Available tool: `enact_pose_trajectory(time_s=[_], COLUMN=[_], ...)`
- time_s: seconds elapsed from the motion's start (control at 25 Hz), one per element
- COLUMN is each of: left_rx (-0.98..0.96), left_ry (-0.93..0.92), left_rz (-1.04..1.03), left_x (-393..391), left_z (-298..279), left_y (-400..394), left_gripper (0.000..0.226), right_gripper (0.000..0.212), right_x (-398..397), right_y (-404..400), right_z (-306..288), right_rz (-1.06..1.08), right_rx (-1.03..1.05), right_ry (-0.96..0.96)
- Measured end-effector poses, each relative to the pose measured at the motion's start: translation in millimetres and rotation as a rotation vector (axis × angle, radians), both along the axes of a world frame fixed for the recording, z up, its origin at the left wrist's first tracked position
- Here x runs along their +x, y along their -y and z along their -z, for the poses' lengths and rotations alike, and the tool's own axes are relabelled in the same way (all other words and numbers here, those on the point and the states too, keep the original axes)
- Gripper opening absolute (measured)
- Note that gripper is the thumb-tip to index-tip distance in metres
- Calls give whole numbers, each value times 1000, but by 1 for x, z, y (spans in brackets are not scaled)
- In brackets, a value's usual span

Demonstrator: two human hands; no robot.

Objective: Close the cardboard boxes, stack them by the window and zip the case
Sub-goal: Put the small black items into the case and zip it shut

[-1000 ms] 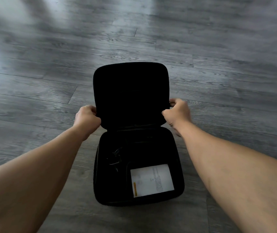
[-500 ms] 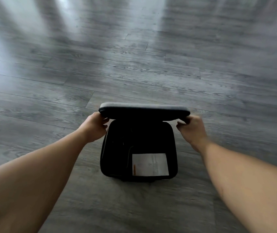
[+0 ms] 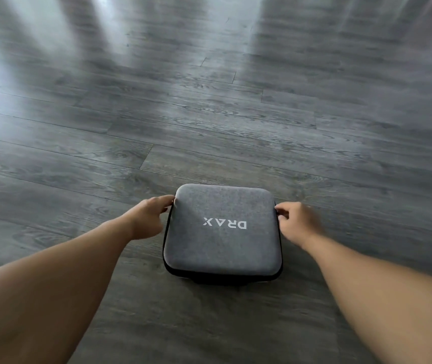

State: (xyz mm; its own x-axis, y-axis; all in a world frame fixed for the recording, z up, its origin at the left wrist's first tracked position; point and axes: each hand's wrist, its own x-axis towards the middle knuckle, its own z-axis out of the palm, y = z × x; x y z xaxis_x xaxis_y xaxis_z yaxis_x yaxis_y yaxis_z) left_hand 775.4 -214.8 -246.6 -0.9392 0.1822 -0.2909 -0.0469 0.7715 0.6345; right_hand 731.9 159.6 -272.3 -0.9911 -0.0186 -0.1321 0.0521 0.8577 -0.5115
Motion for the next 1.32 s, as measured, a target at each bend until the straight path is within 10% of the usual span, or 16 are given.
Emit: enact_pose_trajectory(time_s=[0.28, 0.56, 1.0, 1.32], left_rx=[-191, -43, 224, -1], left_ry=[-47, -78, 194, -83], left_rz=[-187, -392, -231, -181], left_x=[-35, -55, -50, -47], left_z=[13, 28, 35, 45], left_y=[-15, -13, -19, -19], left_gripper=[40, 36, 56, 30], right_gripper=[36, 91, 59, 75], right_x=[23, 60, 76, 70], right_y=[100, 161, 149, 136], right_z=[-13, -14, -12, -5], right_rz=[-599, -1107, -1354, -1342], right_rx=[194, 335, 322, 299], right_ry=[-175, -109, -214, -145])
